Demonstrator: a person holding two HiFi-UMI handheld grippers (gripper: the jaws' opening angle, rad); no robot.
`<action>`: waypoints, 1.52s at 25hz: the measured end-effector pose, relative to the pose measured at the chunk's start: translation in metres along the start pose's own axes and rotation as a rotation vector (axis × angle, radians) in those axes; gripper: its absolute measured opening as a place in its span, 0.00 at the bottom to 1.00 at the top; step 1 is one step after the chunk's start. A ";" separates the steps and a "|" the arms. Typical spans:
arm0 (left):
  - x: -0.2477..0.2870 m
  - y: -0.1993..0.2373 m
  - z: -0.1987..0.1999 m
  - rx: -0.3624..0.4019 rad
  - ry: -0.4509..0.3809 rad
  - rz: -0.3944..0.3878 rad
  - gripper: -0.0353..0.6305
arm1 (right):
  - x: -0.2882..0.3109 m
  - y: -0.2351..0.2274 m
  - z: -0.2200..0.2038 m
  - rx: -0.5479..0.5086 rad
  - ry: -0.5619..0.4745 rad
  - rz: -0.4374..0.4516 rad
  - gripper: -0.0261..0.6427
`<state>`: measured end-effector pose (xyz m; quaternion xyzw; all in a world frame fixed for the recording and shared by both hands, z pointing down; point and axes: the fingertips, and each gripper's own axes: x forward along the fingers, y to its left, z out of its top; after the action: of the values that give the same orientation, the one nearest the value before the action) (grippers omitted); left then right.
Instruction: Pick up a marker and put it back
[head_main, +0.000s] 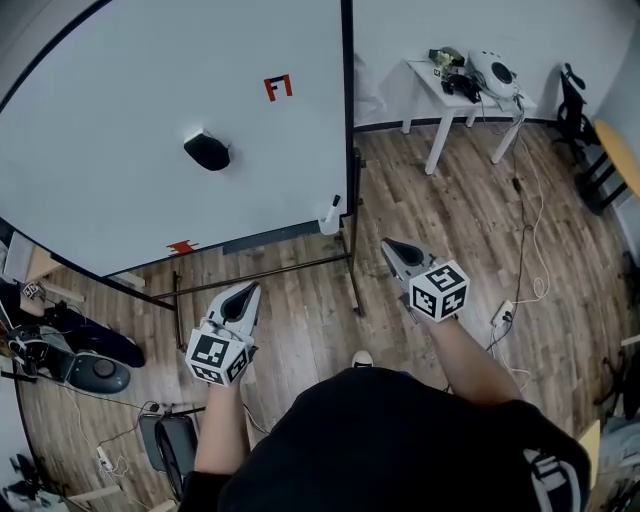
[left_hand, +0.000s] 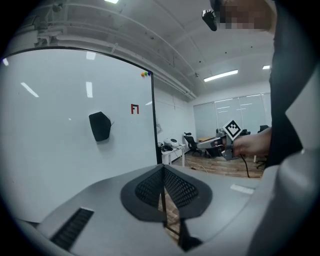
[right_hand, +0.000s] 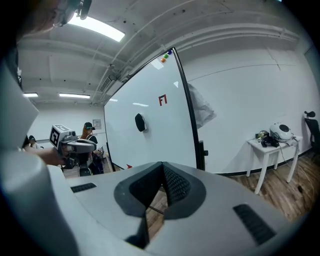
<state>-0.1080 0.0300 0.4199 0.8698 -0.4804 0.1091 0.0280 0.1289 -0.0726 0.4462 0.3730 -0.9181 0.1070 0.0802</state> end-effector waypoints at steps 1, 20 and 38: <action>0.005 0.002 0.001 -0.002 0.000 0.006 0.07 | 0.004 -0.004 0.001 -0.001 0.003 0.010 0.03; 0.086 0.006 0.014 -0.013 0.033 0.052 0.07 | 0.045 -0.080 0.012 -0.010 0.017 0.107 0.03; 0.113 0.037 0.013 -0.021 0.019 0.032 0.07 | 0.082 -0.099 0.004 -0.003 0.046 0.081 0.03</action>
<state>-0.0784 -0.0854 0.4292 0.8605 -0.4952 0.1127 0.0401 0.1403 -0.1974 0.4746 0.3327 -0.9306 0.1171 0.0974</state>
